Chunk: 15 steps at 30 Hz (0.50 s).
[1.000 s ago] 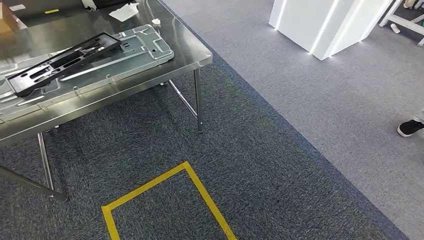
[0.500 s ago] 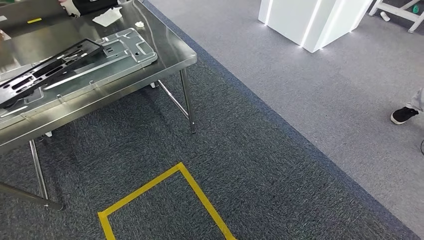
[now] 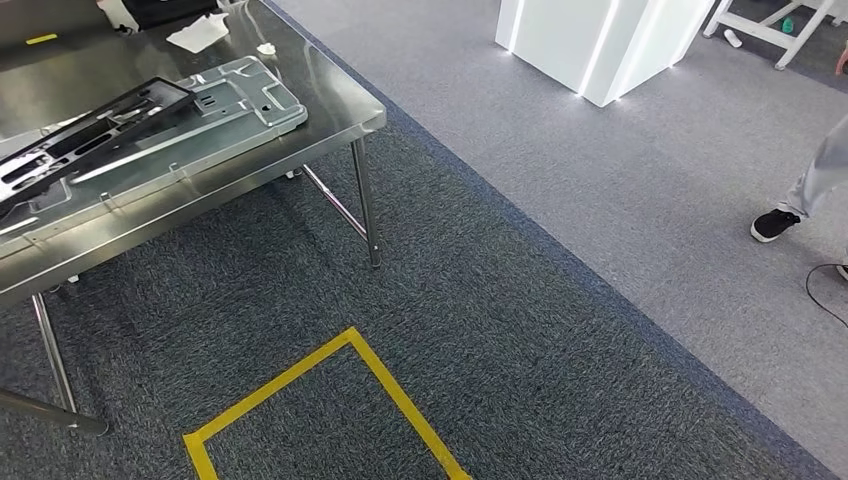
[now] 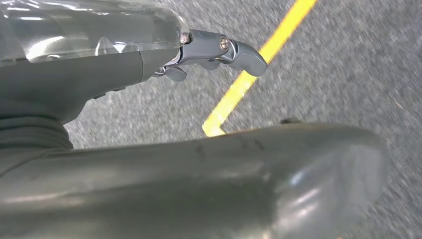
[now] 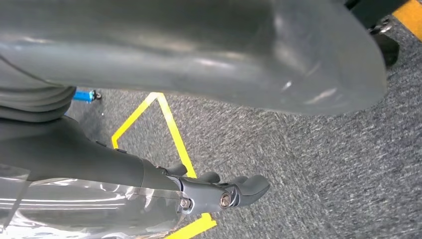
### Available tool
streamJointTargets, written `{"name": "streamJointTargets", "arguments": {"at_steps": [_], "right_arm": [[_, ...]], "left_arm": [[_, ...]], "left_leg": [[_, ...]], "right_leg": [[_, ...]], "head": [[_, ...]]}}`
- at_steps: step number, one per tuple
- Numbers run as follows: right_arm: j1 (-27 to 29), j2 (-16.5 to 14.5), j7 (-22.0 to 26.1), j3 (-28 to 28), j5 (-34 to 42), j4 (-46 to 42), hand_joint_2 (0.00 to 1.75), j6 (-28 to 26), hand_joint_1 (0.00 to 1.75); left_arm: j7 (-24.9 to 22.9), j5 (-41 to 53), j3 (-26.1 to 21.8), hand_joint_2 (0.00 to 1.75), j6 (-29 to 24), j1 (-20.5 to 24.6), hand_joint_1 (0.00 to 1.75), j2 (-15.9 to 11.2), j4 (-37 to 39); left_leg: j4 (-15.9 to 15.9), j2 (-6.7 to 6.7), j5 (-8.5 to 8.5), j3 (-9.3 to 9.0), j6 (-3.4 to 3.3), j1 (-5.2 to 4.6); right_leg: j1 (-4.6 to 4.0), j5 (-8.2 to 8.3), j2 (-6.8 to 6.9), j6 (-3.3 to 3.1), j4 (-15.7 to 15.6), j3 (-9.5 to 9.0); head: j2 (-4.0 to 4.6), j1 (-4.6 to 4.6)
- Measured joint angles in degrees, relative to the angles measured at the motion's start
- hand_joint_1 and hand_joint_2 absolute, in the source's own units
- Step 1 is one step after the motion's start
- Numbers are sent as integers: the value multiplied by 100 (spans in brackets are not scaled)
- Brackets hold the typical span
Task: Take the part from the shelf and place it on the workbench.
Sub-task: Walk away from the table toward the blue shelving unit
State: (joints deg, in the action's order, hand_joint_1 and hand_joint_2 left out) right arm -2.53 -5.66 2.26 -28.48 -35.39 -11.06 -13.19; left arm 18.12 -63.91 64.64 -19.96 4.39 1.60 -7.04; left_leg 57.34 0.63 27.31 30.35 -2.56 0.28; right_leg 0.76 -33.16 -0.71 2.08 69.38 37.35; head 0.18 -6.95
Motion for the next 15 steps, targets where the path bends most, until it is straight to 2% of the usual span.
{"name": "streamJointTargets", "arguments": {"at_steps": [1, 2, 3, 4, 5, 7, 8, 11, 13, 15], "right_arm": [[1, -1, 3, 0, -7, 0, 0, -1, 0], [8, -1, 8, 0, -12, 0, 0, -2, 0], [16, -1, 14, 0, -19, 0, 0, -2, 0], [22, -1, 22, 0, -28, 0, 0, -3, 0], [25, -1, 28, 0, -39, 0, 0, -3, 0], [13, -2, 33, 0, -62, 0, 0, -2, 0], [8, -4, 31, 0, -70, 0, 0, -2, 0], [12, -16, -13, 0, -81, 0, 0, -2, 0], [13, -28, -60, 0, -95, 0, 0, -8, 0], [11, -33, -92, 0, -126, 0, 0, -13, 0]], "left_arm": [[1, -10, -1, 0, -8, -7, 0, -2, 0], [2, -16, -1, 0, -11, -11, 0, -4, -1], [5, -17, -1, 0, -13, -13, 0, -4, -1], [9, -17, 0, 0, -13, -13, 0, -3, -3], [16, -17, 0, 0, -14, -12, 0, -1, -8], [36, -21, -1, 0, -21, -11, 0, 2, -15], [45, -24, -1, 0, -28, -11, 0, 2, -17], [66, -23, 1, 0, -52, -10, 0, 9, -19], [69, -13, 1, 0, -63, -11, 0, 13, -20], [67, -12, 1, 0, -68, -20, 0, 15, -20]], "left_leg": [[3, 25, 0, 6, -3, -7], [6, 45, 2, 8, -3, -11], [9, 61, 5, 6, -1, -12], [13, 76, 11, -1, 5, -12], [17, 90, 20, -11, 18, -13], [35, 120, 47, -20, 65, -38], [42, 134, 56, -20, 94, -50], [60, 161, 85, -26, 190, -51], [337, 95, 292, 83, 249, -34], [1026, 15, 676, 387, 285, -14]], "right_leg": [[10, -126, 9, 18, 352, 172], [15, -138, 15, 30, 521, 257], [17, -55, 23, 36, 495, 245], [18, 137, 40, 32, 205, 101], [16, 352, 82, 19, -223, -116], [-12, 605, 181, -44, -952, -471], [-29, 627, 206, -79, -1099, -533], [-38, 634, 150, -184, -1154, -529], [-17, 663, 118, -259, -1188, -535], [-23, 674, 85, -306, -1191, -522]], "head": [[1, 0], [1, 0], [1, 0], [1, 0], [0, 0], [1, 0], [1, 0], [0, 0], [0, 0], [1, 0]]}}
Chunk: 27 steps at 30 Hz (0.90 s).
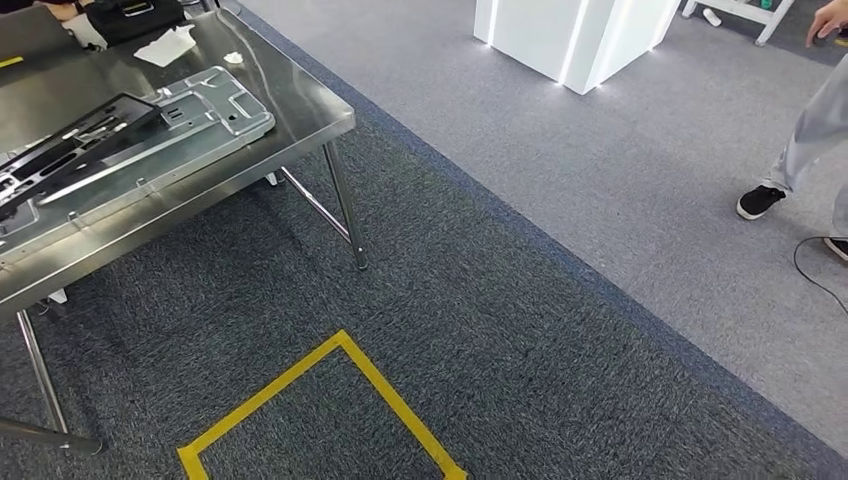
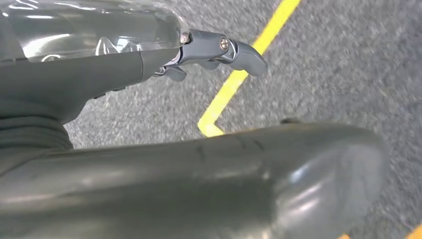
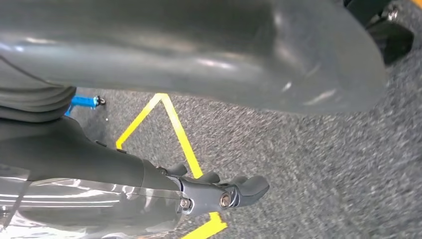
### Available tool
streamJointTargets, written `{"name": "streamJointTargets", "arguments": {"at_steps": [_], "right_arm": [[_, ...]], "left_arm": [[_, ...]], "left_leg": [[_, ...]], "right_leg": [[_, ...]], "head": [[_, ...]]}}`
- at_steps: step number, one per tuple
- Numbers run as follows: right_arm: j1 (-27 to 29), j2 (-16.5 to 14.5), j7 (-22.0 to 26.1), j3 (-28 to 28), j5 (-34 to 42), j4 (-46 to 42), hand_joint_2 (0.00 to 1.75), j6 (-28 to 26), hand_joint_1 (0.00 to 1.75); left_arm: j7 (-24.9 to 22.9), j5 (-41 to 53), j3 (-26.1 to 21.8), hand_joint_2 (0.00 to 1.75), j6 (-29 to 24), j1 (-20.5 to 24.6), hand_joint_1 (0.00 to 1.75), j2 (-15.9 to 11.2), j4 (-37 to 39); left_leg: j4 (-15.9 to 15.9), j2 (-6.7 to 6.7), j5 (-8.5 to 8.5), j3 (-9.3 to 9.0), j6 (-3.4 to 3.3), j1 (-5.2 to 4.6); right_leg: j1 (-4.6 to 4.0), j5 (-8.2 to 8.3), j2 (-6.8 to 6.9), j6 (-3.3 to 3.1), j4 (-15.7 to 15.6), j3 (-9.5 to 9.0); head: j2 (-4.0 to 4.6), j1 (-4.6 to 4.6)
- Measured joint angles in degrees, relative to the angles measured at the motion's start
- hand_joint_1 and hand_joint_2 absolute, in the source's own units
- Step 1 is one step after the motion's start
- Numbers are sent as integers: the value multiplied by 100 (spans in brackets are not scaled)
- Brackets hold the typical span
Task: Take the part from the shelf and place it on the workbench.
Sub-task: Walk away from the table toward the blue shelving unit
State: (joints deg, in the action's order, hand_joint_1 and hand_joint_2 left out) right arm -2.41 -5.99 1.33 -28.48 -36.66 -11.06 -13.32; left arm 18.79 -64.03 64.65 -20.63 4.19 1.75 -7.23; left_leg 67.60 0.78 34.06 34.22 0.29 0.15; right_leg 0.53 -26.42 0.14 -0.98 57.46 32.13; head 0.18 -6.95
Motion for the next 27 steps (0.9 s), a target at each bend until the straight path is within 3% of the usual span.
{"name": "streamJointTargets", "arguments": {"at_steps": [2, 3, 4, 6, 7, 9, 12, 14, 16, 17, 18, 19, 21, 23, 27], "right_arm": [[3, 0, -14, 3, -48, 0, 0, 1, 0], [4, 0, -17, 6, -73, 0, 0, 4, 0], [3, -1, -19, 10, -99, 0, 0, 8, 0], [-1, -3, -20, 21, -151, 0, 0, 19, 0], [-5, -6, -18, 29, -175, 0, 0, 25, 0], [-6, -10, -11, 48, -212, 0, 0, 42, 0], [-2, -8, 0, 72, -244, 0, 0, 62, 0], [-10, -5, 5, 92, -253, 0, 0, 75, 0], [-20, -4, 7, 104, -261, 0, 0, 85, 0], [-21, -4, 7, 106, -264, 0, 0, 85, 0], [-17, -3, 7, 107, -264, 0, 0, 87, 0], [-14, -1, 7, 107, -265, 0, 0, 90, 0], [-15, 4, 14, 108, -272, 0, 0, 96, 0], [-30, 7, 21, 109, -282, 0, 0, 103, 0], [-35, 5, 22, 109, -286, 0, 0, 109, 0]], "left_arm": [[-4, -22, -1, 0, -5, -12, 0, 8, 0], [-5, -43, -2, 0, -11, -18, 0, 11, 0], [-4, -69, -4, 0, -23, -22, 0, 14, 0], [11, -120, -14, 0, -51, -27, 0, 15, 0], [25, -146, -20, 0, -67, -29, 0, 15, 0], [51, -182, -30, 0, -87, -34, 0, 19, 0], [84, -207, -50, 0, -101, -37, 0, 43, 0], [100, -221, -61, 0, -116, -43, 0, 62, 0], [105, -235, -65, 0, -135, -62, 0, 64, 0], [105, -239, -66, 0, -142, -69, 0, 67, 0], [105, -239, -67, 0, -146, -72, 0, 70, 0], [106, -239, -67, 0, -149, -72, 0, 74, 0], [113, -239, -68, 0, -153, -70, 0, 85, 0], [124, -238, -69, 0, -161, -68, 0, 92, 0], [138, -227, -70, 0, -170, -60, 0, 92, 0]], "left_leg": [[599, -19, 201, 273, 18, 12], [629, -21, 141, 289, 18, 14], [428, -26, -24, 198, 9, 16], [-348, -93, -422, -156, -34, 13], [-675, -136, -543, -296, -58, 7], [-941, -193, -591, -389, -100, -12], [-1014, -138, -654, -409, -202, -2], [-1060, -81, -698, -418, -268, 16], [-1059, -26, -702, -399, -289, 4], [-1057, 1, -701, -395, -289, -1], [-1054, 24, -699, -395, -288, -1], [-1051, 41, -694, -401, -280, 1], [-1039, 76, -672, -423, -245, -1], [-1017, 107, -641, -432, -184, -23], [-961, 130, -577, -414, -55, -19]], "right_leg": [[-16, 2, -50, -13, 5, 7], [-21, 2, -81, -14, 9, 4], [-24, 1, -114, -12, 12, -4], [-30, -4, -173, 2, 25, -17], [-36, -5, -200, 22, 36, -13], [-36, 3, -235, 83, 46, 8], [-21, -41, -218, 185, 108, 40], [-9, -321, -132, 230, 541, 234], [15, -696, -85, 269, 1304, 597], [28, -781, -78, 286, 1587, 731], [38, -753, -70, 299, 1670, 768], [48, -614, -54, 307, 1510, 685], [61, -235, 36, 302, 710, 278], [41, -51, 101, 253, 126, -4], [21, -23, 38, 116, 17, -20]], "head": [[1, 0], [1, 0], [1, 0], [0, 0], [1, 0], [1, 0], [1, 1], [0, 1], [1, 0], [1, 0], [1, 0], [1, 0], [0, 1], [0, 1], [-1, 0]]}}
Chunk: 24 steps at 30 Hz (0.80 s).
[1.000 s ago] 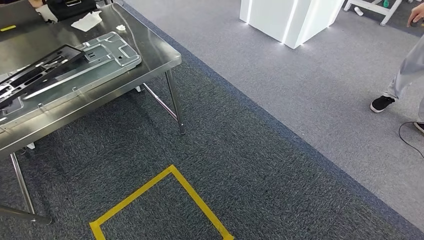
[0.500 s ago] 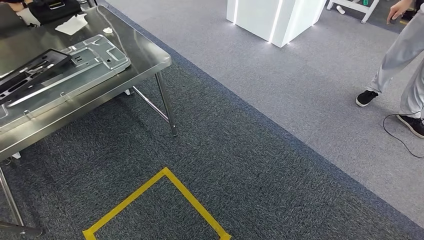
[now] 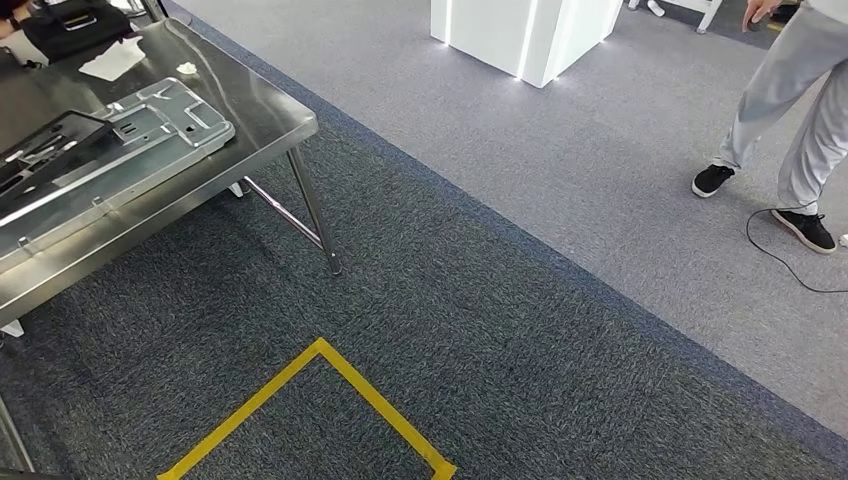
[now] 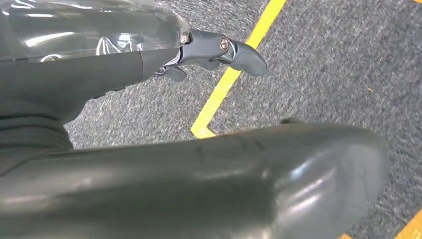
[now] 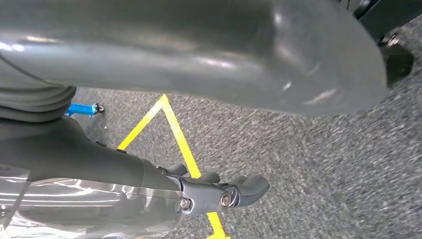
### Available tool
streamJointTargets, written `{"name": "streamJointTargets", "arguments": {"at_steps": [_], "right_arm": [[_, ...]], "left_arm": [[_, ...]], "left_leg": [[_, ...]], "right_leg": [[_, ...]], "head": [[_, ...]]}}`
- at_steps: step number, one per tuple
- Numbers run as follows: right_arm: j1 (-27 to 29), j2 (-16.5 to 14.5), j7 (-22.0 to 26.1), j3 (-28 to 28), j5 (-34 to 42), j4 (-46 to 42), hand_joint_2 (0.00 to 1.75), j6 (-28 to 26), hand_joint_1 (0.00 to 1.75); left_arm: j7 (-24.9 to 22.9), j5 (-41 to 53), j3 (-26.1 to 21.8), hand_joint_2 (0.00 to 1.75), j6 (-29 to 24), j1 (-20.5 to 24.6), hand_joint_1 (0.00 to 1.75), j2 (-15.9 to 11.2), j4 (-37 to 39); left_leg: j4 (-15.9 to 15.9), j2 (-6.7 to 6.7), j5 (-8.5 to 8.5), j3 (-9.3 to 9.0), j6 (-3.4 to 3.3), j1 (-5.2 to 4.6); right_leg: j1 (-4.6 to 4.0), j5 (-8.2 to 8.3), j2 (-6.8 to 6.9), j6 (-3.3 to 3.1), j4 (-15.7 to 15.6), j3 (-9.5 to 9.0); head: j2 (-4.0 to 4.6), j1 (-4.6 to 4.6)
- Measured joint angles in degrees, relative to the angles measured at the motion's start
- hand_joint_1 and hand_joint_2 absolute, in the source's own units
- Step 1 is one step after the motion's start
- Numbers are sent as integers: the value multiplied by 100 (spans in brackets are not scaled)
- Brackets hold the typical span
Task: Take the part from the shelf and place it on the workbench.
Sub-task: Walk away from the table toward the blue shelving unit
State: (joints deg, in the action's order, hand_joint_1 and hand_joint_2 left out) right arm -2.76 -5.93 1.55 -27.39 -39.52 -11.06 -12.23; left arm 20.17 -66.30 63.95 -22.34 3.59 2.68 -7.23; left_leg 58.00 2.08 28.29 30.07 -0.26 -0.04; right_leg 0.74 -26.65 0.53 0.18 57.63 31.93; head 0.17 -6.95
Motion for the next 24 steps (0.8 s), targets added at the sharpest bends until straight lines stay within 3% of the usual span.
{"name": "streamJointTargets", "arguments": {"at_steps": [2, 4, 5, 6, 7, 10, 12, 15, 16, 17, 20, 21, 22, 24], "right_arm": [[-3, -1, 1, -1, 3, 0, 0, -4, 0], [-1, -1, 4, -2, 14, 0, 0, -9, 0], [2, 0, 7, -3, 19, 0, 0, -12, 0], [4, 1, 10, -3, 22, 0, 0, -13, 0], [5, 1, 14, -4, 22, 0, 0, -14, 0], [0, -6, 32, -4, 22, 0, 0, -16, 0], [1, -10, 40, -4, 22, 0, 0, -17, 0], [13, -10, 44, -4, 22, 0, 0, -20, 0], [15, -9, 44, -4, 22, 0, 0, -22, 0], [13, -9, 45, -4, 25, 0, 0, -24, 0], [9, -10, 43, -5, 49, 0, 0, -27, 0], [15, -10, 40, -6, 55, 0, 0, -27, 0], [22, -10, 37, -7, 59, 0, 0, -28, 0], [32, -9, 25, -10, 63, 0, 0, -29, 0]], "left_arm": [[3, 19, 0, 0, 0, -1, 0, -1, 0], [4, 36, 1, 0, 0, -8, 0, 1, 0], [4, 42, 1, 0, 0, -12, 0, 1, 0], [4, 46, 2, 0, 0, -15, 0, 1, 0], [3, 51, 2, 0, 0, -16, 0, 1, 0], [-2, 74, 2, 0, 0, -9, 0, -1, 0], [-3, 84, 3, 0, 1, -5, 0, -2, 0], [-1, 83, 5, 0, 2, 2, 0, 2, 0], [1, 83, 6, 0, 2, 4, 0, 3, 0], [2, 84, 7, 0, 2, 4, 0, 4, 0], [-5, 108, 17, 0, 19, -6, 0, -2, 0], [-10, 124, 23, 0, 30, -6, 0, -3, 0], [-18, 139, 32, 0, 41, -4, 0, -3, 0], [-35, 169, 53, 0, 65, 3, 0, -2, 0]], "left_leg": [[374, -69, 254, 157, 49, 23], [1139, -131, 639, 497, 74, 35], [1469, -143, 751, 651, 81, 38], [1628, -148, 756, 728, 83, 39], [1554, -151, 645, 698, 77, 39], [438, -236, 82, 202, 14, 33], [29, -302, -30, 39, -31, 17], [-22, -268, -67, 25, -117, 16], [-48, -246, -90, 15, -157, 24], [-73, -217, -112, 9, -194, 32], [-81, -138, -121, 30, -233, 13], [-79, -114, -119, 32, -234, 7], [-76, -95, -116, 28, -231, 5], [-70, -61, -102, 6, -211, 8]], "right_leg": [[13, 24, -25, -73, -28, -1], [-3, 26, -57, -108, -26, 12], [-14, 26, -79, -114, -24, 15], [-22, 25, -107, -116, -20, 14], [-27, 25, -137, -115, -16, 9], [-37, 16, -230, -90, 10, -2], [-43, 18, -273, -38, 25, 17], [-33, 12, -288, 65, 42, 36], [-31, -58, -254, 93, 133, 72], [-29, -196, -210, 121, 344, 167], [3, -729, -118, 186, 1428, 677], [11, -764, -110, 199, 1625, 768], [15, -692, -101, 206, 1615, 757], [15, -311, -44, 193, 966, 420]], "head": [[1, -1], [1, -1], [0, 0], [1, 0], [1, 0], [1, 0], [1, 0], [1, 0], [1, 0], [1, 1], [1, 1], [1, 0], [1, 0], [2, 0]]}}
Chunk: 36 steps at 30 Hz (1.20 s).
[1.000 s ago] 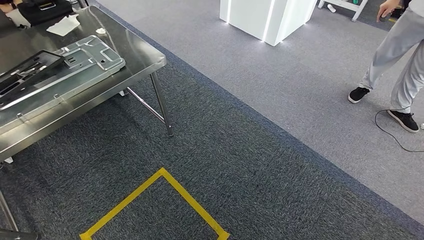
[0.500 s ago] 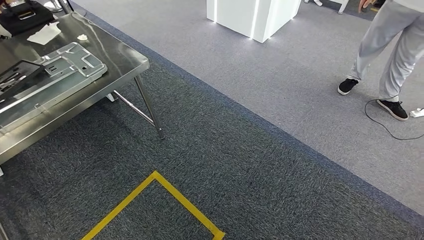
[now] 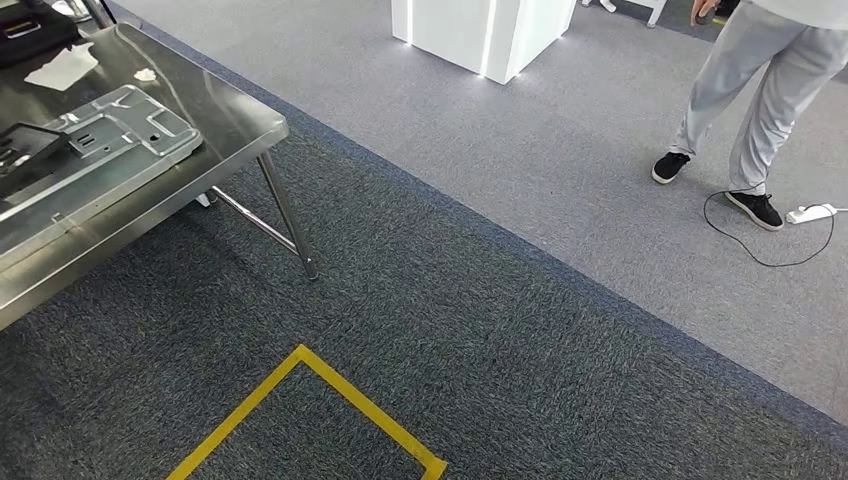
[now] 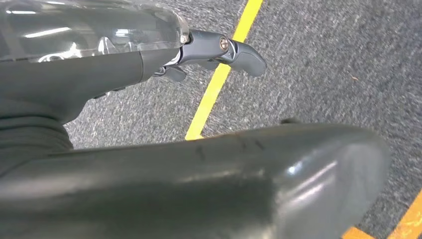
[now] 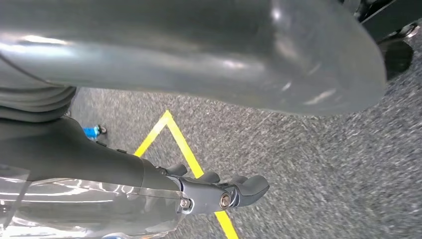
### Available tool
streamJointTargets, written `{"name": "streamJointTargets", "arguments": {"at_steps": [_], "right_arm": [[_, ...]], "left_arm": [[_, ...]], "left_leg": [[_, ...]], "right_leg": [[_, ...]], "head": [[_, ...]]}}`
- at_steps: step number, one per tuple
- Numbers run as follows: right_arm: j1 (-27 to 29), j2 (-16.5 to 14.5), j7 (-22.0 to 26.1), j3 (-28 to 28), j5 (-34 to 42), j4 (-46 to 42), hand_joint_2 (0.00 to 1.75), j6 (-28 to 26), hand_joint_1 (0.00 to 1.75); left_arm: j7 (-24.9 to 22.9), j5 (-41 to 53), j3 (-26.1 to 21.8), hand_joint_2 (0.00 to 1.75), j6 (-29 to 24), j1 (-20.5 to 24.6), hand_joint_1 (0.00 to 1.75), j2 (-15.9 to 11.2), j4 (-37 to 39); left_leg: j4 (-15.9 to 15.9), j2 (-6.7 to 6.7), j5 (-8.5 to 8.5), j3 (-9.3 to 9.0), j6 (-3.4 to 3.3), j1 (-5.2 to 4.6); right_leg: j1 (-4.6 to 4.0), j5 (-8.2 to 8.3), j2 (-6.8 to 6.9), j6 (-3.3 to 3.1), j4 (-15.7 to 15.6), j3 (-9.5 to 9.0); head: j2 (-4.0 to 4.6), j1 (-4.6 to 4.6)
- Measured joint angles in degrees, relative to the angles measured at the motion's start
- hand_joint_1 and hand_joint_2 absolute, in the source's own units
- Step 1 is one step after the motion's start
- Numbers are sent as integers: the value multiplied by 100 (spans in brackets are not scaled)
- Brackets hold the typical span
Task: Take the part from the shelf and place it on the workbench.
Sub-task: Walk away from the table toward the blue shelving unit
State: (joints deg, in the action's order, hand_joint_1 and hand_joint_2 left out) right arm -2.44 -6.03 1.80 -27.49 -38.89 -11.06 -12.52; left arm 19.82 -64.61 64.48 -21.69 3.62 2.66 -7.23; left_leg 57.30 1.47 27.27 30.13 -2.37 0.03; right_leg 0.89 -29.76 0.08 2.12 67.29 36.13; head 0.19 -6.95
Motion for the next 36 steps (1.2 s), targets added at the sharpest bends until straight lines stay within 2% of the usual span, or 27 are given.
{"name": "streamJointTargets", "arguments": {"at_steps": [2, 3, 5, 7, 8, 9, 11, 12, 13, 14, 16, 17, 18, 21, 23, 24, 26, 27, 28, 29, 30, 31, 33, 34, 36], "right_arm": [[-8, 0, -15, -2, 14, 0, 0, -1, 0], [-13, -1, -22, -3, 25, 0, 0, 0, 0], [-15, -1, -36, -7, 48, 0, 0, 1, 0], [-12, -3, -50, -15, 60, 0, 0, 4, 0], [-13, -5, -54, -21, 61, 0, 0, 7, 0], [-17, -6, -57, -30, 62, 0, 0, 9, 0], [-19, -5, -59, -46, 62, 0, 0, 11, 0], [-18, -5, -60, -52, 62, 0, 0, 13, 0], [-17, -5, -60, -54, 62, 0, 0, 15, 0], [-17, -5, -60, -55, 62, 0, 0, 17, 0], [-20, -6, -60, -57, 62, 0, 0, 21, 0], [-23, -7, -60, -58, 62, 0, 0, 22, 0], [-24, -8, -60, -60, 63, 0, 0, 25, 0], [-15, -8, -67, -81, 75, 0, 0, 27, 0], [-9, -6, -81, -102, 86, 0, 0, 23, 0], [-12, -6, -91, -110, 91, 0, 0, 21, 0], [-17, -7, -106, -130, 105, 0, 0, 15, 0], [-15, -7, -111, -141, 117, 0, 0, 12, 0], [-8, -7, -114, -153, 132, 0, 0, 7, 0], [0, -7, -116, -164, 146, 0, 0, 2, 0], [6, -7, -118, -177, 160, 0, 0, -3, 0], [10, -7, -118, -187, 169, 0, 0, -8, 0], [1, -8, -119, -203, 176, 0, 0, -15, 0], [-5, -10, -119, -210, 175, 0, 0, -15, 0], [-5, -14, -119, -227, 170, 0, 0, -12, 0]], "left_arm": [[-17, 30, 16, 0, 17, 7, 0, -1, 0], [-26, 45, 22, 0, 23, 10, 0, -3, 0], [-49, 69, 37, 0, 29, 23, 0, -5, 0], [-72, 89, 58, 0, 32, 39, 0, -10, 0], [-84, 96, 71, 0, 32, 46, 0, -13, 0], [-97, 99, 87, 0, 32, 48, 0, -15, 0], [-120, 103, 116, 0, 32, 45, 0, -16, 0], [-127, 103, 128, 0, 32, 42, 0, -17, 0], [-131, 104, 135, 0, 32, 39, 0, -17, 0], [-135, 104, 141, 0, 32, 39, 0, -19, 0], [-137, 106, 149, 0, 32, 42, 0, -25, 0], [-139, 110, 152, 0, 32, 46, 0, -28, 0], [-141, 115, 155, 0, 32, 49, 0, -31, 0], [-160, 149, 167, 0, 32, 64, 0, -30, -1], [-170, 179, 184, 0, 32, 76, 0, -28, -4], [-173, 194, 196, 0, 32, 79, 0, -30, -6], [-180, 224, 223, 0, 32, 77, 0, -37, -7], [-185, 242, 241, 0, 33, 76, 0, -39, -7], [-192, 257, 260, 0, 35, 77, 0, -40, -7], [-201, 272, 279, 0, 38, 81, 0, -40, -7], [-212, 284, 293, 0, 42, 85, 0, -40, -8], [-224, 288, 301, 0, 45, 90, 0, -40, -11], [-241, 293, 311, 0, 49, 106, 0, -44, -18], [-250, 293, 316, 0, 49, 116, 0, -48, -20], [-263, 292, 329, 0, 49, 138, 0, -55, -21]], "left_leg": [[21, 35, 30, -12, 49, -23], [29, 53, 42, -13, 78, -34], [28, 89, 49, -15, 137, -41], [118, 57, 129, 14, 196, -25], [296, 13, 252, 87, 221, -18], [607, -37, 435, 224, 240, -4], [1401, -85, 802, 587, 263, 11], [1679, -89, 876, 719, 268, 16], [1735, -90, 826, 751, 266, 19], [1557, -94, 668, 676, 257, 20], [756, -154, 238, 319, 218, 19], [402, -199, 104, 170, 199, 14], [177, -239, 39, 80, 182, 8], [64, -246, 17, 52, 118, -9], [12, -198, -31, 35, 42, 7], [-13, -168, -53, 30, 11, 17], [-18, -114, -64, 46, -11, 4], [-16, -86, -65, 52, -14, -4], [-14, -62, -64, 55, -13, -9], [-13, -42, -62, 53, -11, -9], [-12, -24, -58, 45, -5, -7], [-10, -7, -51, 34, 7, -7], [4, 22, -30, 22, 54, -28], [9, 35, -22, 22, 84, -37], [7, 59, -18, 18, 150, -39]], "right_leg": [[-30, 251, 93, -58, -714, -350], [-47, 286, 117, -93, -886, -424], [-64, 283, 82, -164, -938, -421], [-44, 305, 51, -232, -967, -424], [-32, 318, 39, -267, -983, -426], [-28, 326, 27, -296, -991, -426], [-44, 327, -13, -323, -988, -417], [-52, 327, -41, -327, -985, -416], [-57, 327, -72, -326, -980, -419], [-61, 325, -105, -324, -976, -427], [-62, 319, -165, -314, -966, -444], [-68, 316, -192, -297, -954, -440], [-71, 317, -211, -275, -946, -429], [-61, 334, -251, -172, -945, -400], [-57, 216, -207, -117, -785, -333], [-55, 61, -162, -98, -535, -220], [-34, -325, -85, -72, 224, 143], [-22, -450, -70, -60, 569, 311], [-16, -468, -64, -51, 739, 394], [-12, -380, -56, -47, 695, 372], [-11, -193, -35, -50, 397, 222], [-11, 20, 12, -59, -50, -8], [-35, 280, 90, -99, -778, -368], [-50, 311, 105, -124, -932, -434], [-66, 315, 62, -187, -968, -422]], "head": [[-1, 0], [-1, 0], [-1, 0], [0, 0], [0, 0], [-1, 0], [-1, 0], [-1, 0], [-1, 0], [-1, 0], [-2, 0], [-1, 0], [0, 0], [0, 0], [0, 1], [0, 2], [-1, 1], [0, 1], [0, 0], [0, 0], [0, 0], [0, 0], [-2, 0], [-2, 0], [-1, 0]]}}
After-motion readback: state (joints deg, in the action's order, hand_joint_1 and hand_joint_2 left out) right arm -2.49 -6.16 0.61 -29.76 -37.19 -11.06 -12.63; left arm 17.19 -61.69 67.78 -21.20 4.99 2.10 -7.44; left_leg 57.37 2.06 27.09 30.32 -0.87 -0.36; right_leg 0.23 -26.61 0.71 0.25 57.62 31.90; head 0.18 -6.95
